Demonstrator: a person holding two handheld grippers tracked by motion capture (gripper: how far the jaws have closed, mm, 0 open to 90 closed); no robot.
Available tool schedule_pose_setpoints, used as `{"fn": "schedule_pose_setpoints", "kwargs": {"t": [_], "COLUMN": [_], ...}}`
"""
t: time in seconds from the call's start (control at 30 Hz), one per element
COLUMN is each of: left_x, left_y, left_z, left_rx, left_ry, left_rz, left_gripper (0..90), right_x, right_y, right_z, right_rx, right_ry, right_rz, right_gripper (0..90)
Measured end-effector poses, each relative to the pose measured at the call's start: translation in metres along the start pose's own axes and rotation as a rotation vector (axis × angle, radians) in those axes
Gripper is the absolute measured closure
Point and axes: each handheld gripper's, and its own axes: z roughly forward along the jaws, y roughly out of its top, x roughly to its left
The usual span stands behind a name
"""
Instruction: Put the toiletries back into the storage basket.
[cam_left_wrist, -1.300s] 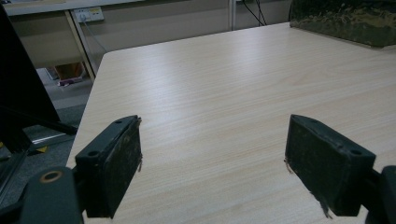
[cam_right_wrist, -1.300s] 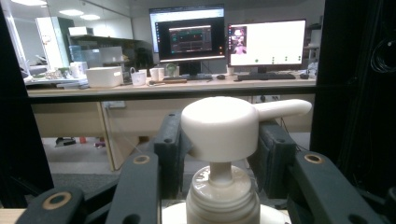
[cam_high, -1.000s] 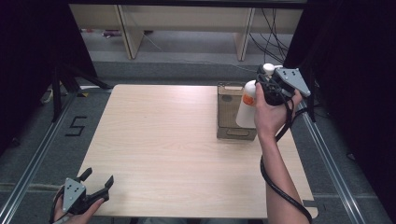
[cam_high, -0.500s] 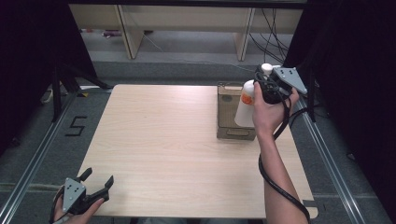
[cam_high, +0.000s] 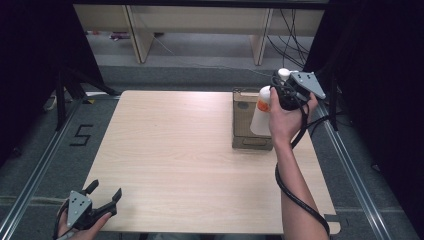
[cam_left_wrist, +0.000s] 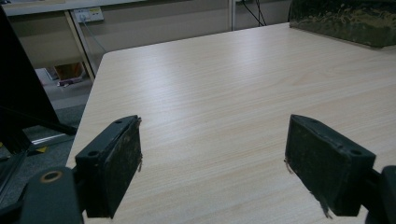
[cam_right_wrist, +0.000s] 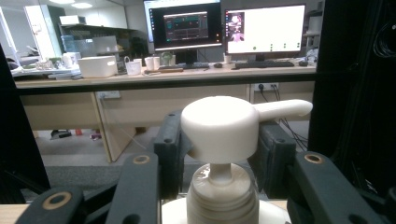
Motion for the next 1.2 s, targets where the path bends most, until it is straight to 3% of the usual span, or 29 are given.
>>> {"fn": "schedule_pose_setpoints", "kwargs": {"t": [1.0,1.2], "left_x": [0.0,0.0], "left_y": [0.0,-0.001], "left_z": [0.0,0.001], "left_rx": [0.0,-0.007], "left_ry": [-0.003,-0.005], "left_rz": [-0.003,-0.005], "left_gripper": [17.7,17.7], "right_x": [0.006,0.006], "right_y": [-0.012,-0.014], "right_z": [0.004,0.002], "right_rx": [0.028,0.037], "right_ry": [-0.013,-0.013], "right_rz": [-0.02,-0.003], "right_gripper": [59.8,59.8]}}
